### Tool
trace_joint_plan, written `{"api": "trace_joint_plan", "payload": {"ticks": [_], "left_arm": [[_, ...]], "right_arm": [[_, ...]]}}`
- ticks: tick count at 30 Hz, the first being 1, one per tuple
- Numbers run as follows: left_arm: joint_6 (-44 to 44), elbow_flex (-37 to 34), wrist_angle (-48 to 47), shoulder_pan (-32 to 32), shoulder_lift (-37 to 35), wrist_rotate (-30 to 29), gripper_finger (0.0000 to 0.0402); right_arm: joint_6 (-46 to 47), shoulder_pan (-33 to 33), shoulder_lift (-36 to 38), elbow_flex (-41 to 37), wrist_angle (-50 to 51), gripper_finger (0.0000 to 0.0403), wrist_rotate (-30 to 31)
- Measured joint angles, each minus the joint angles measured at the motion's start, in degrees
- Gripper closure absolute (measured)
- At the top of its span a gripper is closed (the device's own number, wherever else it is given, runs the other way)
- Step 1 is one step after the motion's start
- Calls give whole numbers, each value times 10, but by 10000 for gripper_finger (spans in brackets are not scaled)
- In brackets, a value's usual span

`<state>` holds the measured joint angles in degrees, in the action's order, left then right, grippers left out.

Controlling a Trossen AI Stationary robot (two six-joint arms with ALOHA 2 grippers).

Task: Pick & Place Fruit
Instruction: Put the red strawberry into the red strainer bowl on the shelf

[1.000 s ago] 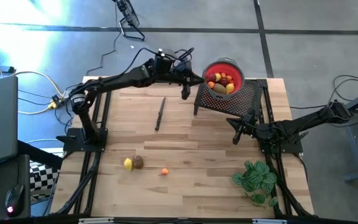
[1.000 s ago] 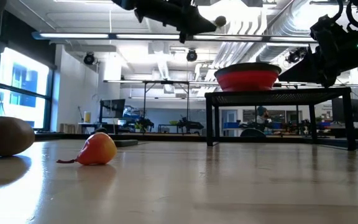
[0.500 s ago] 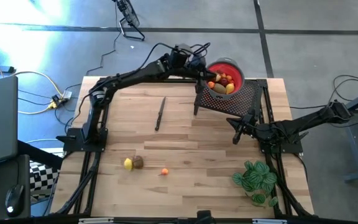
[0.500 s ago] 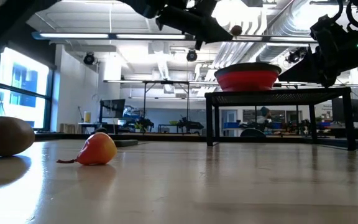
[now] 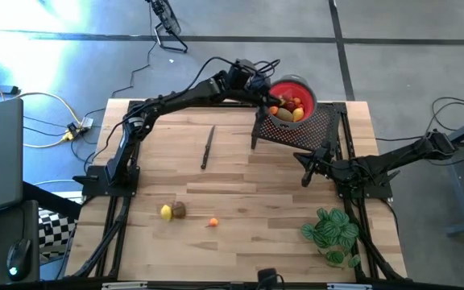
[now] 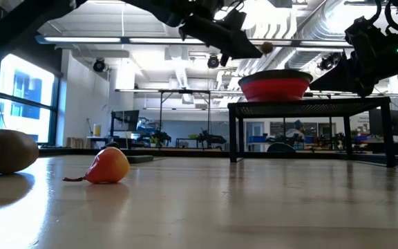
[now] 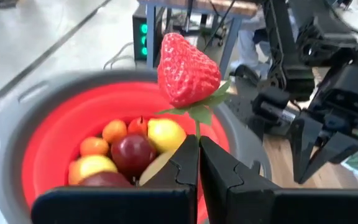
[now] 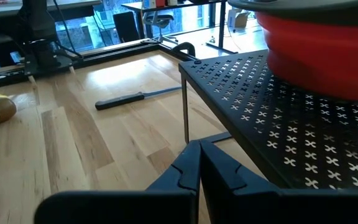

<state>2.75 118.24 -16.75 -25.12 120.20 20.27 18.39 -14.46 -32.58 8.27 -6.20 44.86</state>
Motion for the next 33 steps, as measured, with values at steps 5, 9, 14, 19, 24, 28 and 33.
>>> {"api": "trace_joint_plan", "payload": {"ticks": [5,9,14,19,24,28,33], "left_arm": [[0,0,-34,0,0,-1,401],[0,0,-60,0,0,-2,401],[0,0,-68,0,0,-3,401],[0,0,-62,0,1,-3,401],[-3,0,-51,0,12,1,401],[-4,0,-48,4,21,-1,401],[-1,0,-42,4,20,0,401]], "right_arm": [[0,0,0,0,0,401,0],[0,0,0,0,0,401,0],[0,0,0,0,0,400,0],[0,0,0,0,0,400,0],[0,0,0,0,0,400,0],[0,0,0,0,0,400,0],[-1,0,0,0,0,400,0]]}}
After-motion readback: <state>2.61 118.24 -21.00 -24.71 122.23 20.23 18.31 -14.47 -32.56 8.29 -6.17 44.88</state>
